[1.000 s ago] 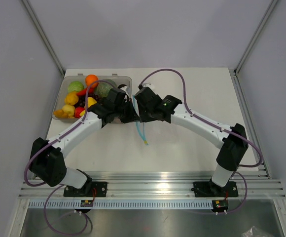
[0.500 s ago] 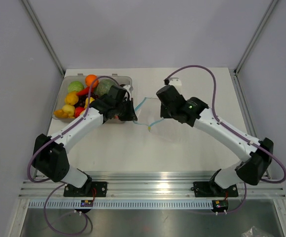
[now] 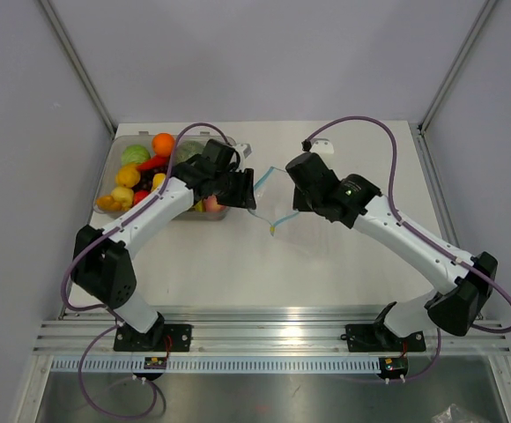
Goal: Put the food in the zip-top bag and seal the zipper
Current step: Open the zipper of the food storage bag.
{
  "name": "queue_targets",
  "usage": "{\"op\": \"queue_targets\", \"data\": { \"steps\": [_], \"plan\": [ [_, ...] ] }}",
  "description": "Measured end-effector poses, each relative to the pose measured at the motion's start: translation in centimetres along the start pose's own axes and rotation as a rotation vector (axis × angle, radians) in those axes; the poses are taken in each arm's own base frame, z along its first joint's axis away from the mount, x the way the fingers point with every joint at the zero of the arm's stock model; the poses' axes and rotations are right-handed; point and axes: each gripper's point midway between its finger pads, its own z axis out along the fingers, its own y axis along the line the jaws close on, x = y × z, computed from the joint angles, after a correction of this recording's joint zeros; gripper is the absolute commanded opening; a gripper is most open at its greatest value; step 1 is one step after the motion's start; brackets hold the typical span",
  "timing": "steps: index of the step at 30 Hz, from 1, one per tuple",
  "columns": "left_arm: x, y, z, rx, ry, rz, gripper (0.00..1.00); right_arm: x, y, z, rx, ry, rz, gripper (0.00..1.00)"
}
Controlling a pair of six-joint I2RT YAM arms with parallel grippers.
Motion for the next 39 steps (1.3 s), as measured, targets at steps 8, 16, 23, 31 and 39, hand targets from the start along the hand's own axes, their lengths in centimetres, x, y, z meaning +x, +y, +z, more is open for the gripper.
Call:
{"op": "queue_targets", "data": {
  "steps": [8, 16, 23, 31, 39],
  "plan": [
    [-0.5, 4.1, -3.0, -0.146, -0.001, 0.023, 0.63, 1.1, 0.1, 1.4, 0.027, 0.037, -0.02, 0.0],
    [-3.3, 8.1, -7.8, -0.185, -0.116, -0.079, 0.85, 0.4, 1.3, 1.7, -0.017, 0.013, -0.003, 0.0],
    [-3.8, 8.3, -8.2, -0.161, -0.13, -0.115, 0.99, 0.8, 1.7, 2.3, -0.027, 0.026, -0.027, 0.0],
    [-3.9, 5.1, -7.8, 0.048, -0.122, -0.046, 0.98, 0.9, 1.3, 2.9, -0.013, 0.038, -0.047, 0.0],
    [-2.4, -1.1, -10.4, 0.295, -0.12, 0.118, 0.95, -0.1, -1.3, 6.2, 0.057, 0.068, 0.003, 0.0]
  ]
}}
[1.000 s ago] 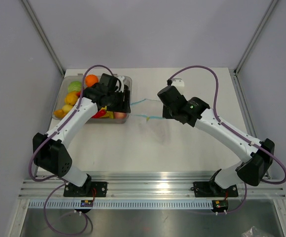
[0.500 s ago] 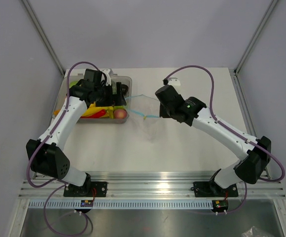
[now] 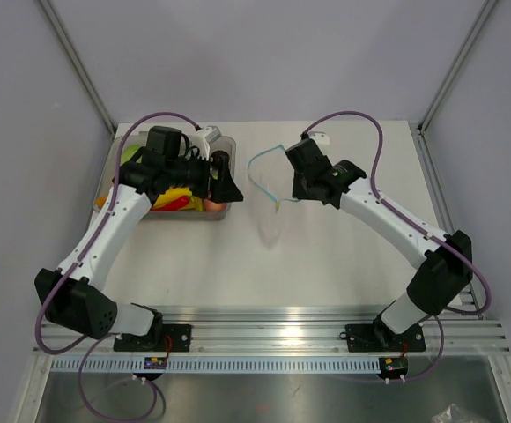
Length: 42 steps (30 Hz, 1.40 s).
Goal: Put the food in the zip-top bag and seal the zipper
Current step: Open the zipper of the food storage bag, then pick up the fake fruit from the bin.
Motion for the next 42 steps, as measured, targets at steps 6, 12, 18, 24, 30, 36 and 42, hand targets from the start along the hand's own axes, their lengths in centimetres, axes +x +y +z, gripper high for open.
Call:
{"op": "queue_targets", "data": {
  "steps": [6, 12, 18, 24, 30, 36, 42],
  "plan": [
    [-0.3, -3.2, -1.9, 0.111, -0.038, 0.072, 0.99, -0.3, 0.0, 1.5, 0.016, 0.017, -0.017, 0.0],
    [-1.3, -1.5, -2.1, 0.008, -0.081, 0.021, 0.81, -0.6, 0.4, 1.7, 0.007, 0.016, -0.02, 0.0],
    [-1.8, 8.3, -1.3, -0.379, -0.069, -0.199, 0.78, -0.4, -0.8, 0.6, 0.048, 0.028, -0.055, 0.0],
    [1.6, 13.0, -0.6, -0.581, 0.022, -0.307, 0.77, -2.7, -1.5, -2.9, 0.093, -0.004, -0.113, 0.0],
    [2.4, 15.0, -0.6, -0.681, 0.038, -0.328, 0.74, -4.1, -0.4, -4.9, 0.12, -0.034, -0.196, 0.0],
    [4.5, 16.5, 1.1, -0.764, 0.085, -0.349, 0.68, -2.8, 0.5, -2.9, 0.146, 0.011, -0.255, 0.0],
    [7.1, 17.4, 3.7, -0.826, 0.116, -0.36, 0.57, -1.2, 0.3, -1.8, 0.156, 0.054, -0.276, 0.0]
  ]
}}
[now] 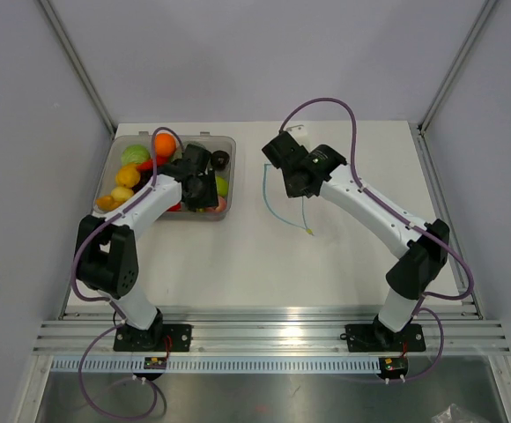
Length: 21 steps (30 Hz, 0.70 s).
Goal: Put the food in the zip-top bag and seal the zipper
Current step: Pick up the fake fruit from the bin.
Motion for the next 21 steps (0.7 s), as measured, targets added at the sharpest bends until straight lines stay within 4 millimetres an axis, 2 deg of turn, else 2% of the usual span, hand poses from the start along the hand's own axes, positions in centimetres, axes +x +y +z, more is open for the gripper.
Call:
{"op": "queue_targets", "data": {
  "steps": [5, 8, 12, 15, 16, 18, 20, 21],
  "plan": [
    [-0.3, 0.6, 1.4, -0.055, -0.046, -0.031, 0.55, 0.5, 0.3, 0.3, -0.009, 0.013, -0.004, 0.0],
    [-0.9, 1.0, 1.8, -0.081, -0.078, -0.044, 0.58, 0.5, 0.4, 0.4, -0.013, 0.009, -0.001, 0.0],
    [-1.5, 1.4, 2.1, -0.107, -0.118, -0.056, 0.57, 0.6, 0.7, 0.4, -0.034, 0.014, 0.002, 0.0],
    [-1.9, 1.6, 2.3, -0.119, -0.144, -0.061, 0.45, 0.7, 0.9, 0.4, -0.046, 0.016, 0.004, 0.0],
    [-2.1, 1.7, 2.5, -0.126, -0.15, -0.061, 0.38, 0.8, 1.0, 0.4, -0.05, 0.018, 0.005, 0.0],
    [-2.1, 1.9, 2.8, -0.137, -0.152, -0.064, 0.17, 0.9, 1.2, 0.4, -0.06, 0.021, 0.005, 0.0],
    [-2.0, 1.9, 2.9, -0.148, -0.147, -0.059, 0.03, 1.1, 1.2, 0.5, -0.063, 0.025, 0.007, 0.0],
    [-2.0, 1.9, 2.7, -0.149, -0.143, -0.057, 0.01, 1.2, 1.2, 0.5, -0.063, 0.026, 0.008, 0.0]
  ]
}}
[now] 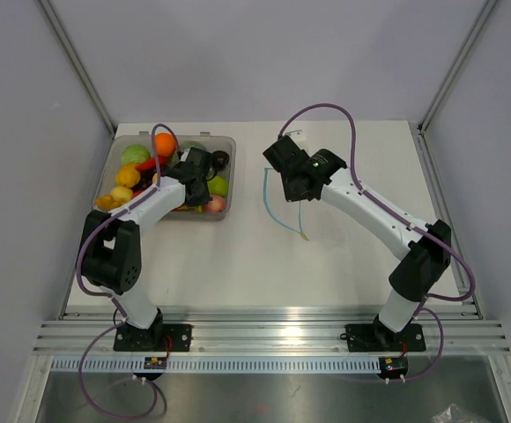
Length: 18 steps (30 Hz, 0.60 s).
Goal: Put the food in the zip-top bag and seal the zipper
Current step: Pick up the fake fruit from the bin.
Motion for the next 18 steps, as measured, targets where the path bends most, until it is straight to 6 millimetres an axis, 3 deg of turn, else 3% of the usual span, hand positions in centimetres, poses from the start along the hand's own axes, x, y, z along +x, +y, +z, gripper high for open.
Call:
{"op": "queue_targets", "data": {
  "steps": [5, 9, 13, 18],
  "plan": [
    [-1.3, -0.7, -3.0, 0.051, 0.015, 0.006, 0.0, 0.4, -0.3, -0.2, 0.0, 0.002, 0.006, 0.0],
    [-4.5, -1.9, -8.0, 0.158, -0.049, -0.007, 0.0, 0.2, -0.4, -0.5, -0.004, -0.006, 0.016, 0.0],
    [-7.3, -3.1, -11.5, 0.269, -0.119, -0.024, 0.0, 0.3, -0.4, -0.5, -0.003, -0.005, 0.021, 0.0],
    [-7.8, -3.1, -11.7, 0.364, -0.083, -0.055, 0.0, 0.4, -0.4, -0.4, -0.003, -0.007, 0.027, 0.0]
  ]
}}
